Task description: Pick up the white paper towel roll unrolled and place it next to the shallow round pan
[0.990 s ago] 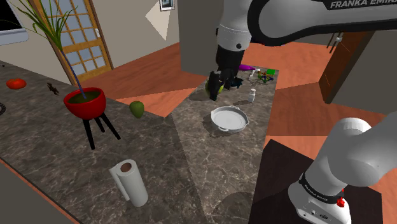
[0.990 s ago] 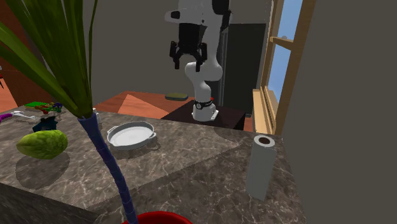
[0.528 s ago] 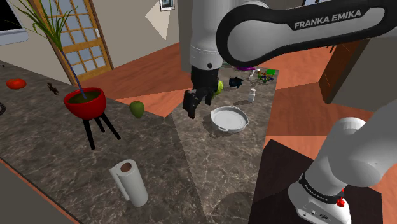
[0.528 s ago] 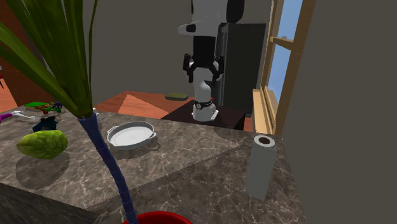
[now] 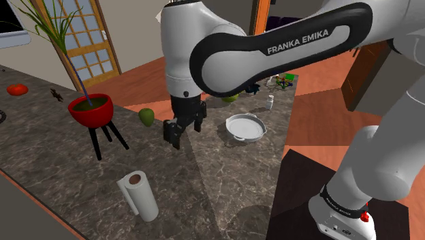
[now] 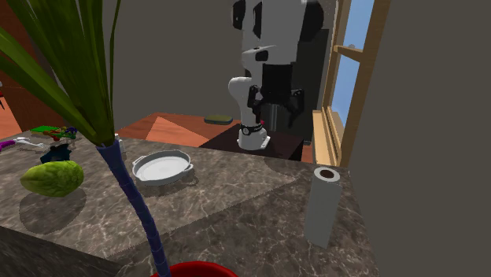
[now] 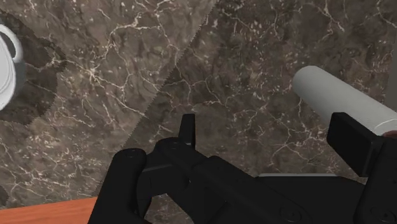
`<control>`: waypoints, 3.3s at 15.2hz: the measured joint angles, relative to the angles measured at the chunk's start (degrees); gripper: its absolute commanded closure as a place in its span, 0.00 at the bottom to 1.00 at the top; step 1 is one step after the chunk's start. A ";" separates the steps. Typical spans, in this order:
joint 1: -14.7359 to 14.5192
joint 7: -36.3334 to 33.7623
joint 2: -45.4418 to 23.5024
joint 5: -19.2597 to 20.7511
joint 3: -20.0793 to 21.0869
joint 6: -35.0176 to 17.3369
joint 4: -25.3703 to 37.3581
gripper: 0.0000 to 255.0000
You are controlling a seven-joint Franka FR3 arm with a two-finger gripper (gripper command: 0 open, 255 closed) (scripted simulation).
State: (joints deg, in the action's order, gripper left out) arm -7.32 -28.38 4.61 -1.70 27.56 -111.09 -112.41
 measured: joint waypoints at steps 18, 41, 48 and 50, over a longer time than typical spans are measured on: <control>-11.90 -15.35 -31.56 12.45 3.41 0.65 25.71 0.00; -11.99 -15.53 -31.92 12.66 3.31 -0.24 25.15 1.00; -12.07 -15.09 -30.89 11.99 3.69 4.54 29.08 1.00; -12.31 -15.09 -30.92 11.95 3.75 6.20 30.80 0.00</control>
State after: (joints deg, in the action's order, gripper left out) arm -19.63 -43.48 -26.31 10.25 31.31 -104.89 -81.61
